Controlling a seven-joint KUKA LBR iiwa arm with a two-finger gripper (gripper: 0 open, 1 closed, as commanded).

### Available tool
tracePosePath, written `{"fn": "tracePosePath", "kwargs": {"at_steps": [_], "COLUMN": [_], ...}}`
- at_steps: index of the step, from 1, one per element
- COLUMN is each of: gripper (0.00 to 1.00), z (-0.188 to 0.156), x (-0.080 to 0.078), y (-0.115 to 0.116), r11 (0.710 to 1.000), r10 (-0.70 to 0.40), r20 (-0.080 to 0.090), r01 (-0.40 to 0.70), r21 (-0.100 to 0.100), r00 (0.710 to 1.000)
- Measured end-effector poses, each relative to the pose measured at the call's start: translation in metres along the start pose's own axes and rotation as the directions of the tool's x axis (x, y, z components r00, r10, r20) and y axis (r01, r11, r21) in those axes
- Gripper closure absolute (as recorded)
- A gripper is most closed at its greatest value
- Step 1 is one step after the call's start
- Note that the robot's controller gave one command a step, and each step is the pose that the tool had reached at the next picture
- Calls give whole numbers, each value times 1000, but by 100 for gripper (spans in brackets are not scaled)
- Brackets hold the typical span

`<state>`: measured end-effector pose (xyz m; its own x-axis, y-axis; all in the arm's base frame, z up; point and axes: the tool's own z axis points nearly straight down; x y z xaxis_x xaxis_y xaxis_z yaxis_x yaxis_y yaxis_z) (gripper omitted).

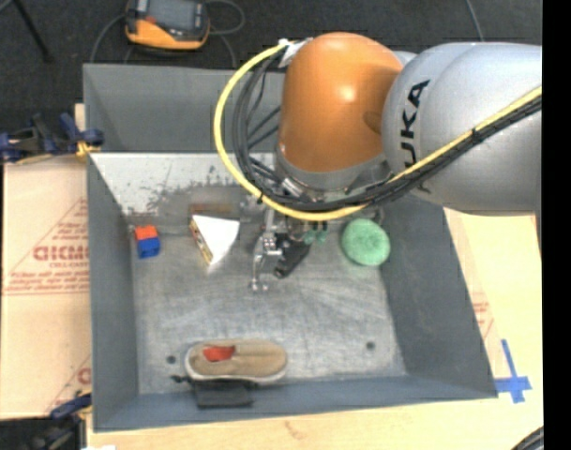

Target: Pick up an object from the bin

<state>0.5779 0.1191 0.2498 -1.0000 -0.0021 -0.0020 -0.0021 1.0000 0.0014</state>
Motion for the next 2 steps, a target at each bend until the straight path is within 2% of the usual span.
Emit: {"fn": "tracePosePath", "kwargs": {"at_steps": [1, 2], "gripper": [0, 0], "z": [50, 119], "x": [13, 29], "y": [-2, -13], "r11": [1000, 993], "r10": [-27, -117], "r20": [7, 5], "r01": [27, 117], "r21": [0, 2], "r00": [1000, 993]}}
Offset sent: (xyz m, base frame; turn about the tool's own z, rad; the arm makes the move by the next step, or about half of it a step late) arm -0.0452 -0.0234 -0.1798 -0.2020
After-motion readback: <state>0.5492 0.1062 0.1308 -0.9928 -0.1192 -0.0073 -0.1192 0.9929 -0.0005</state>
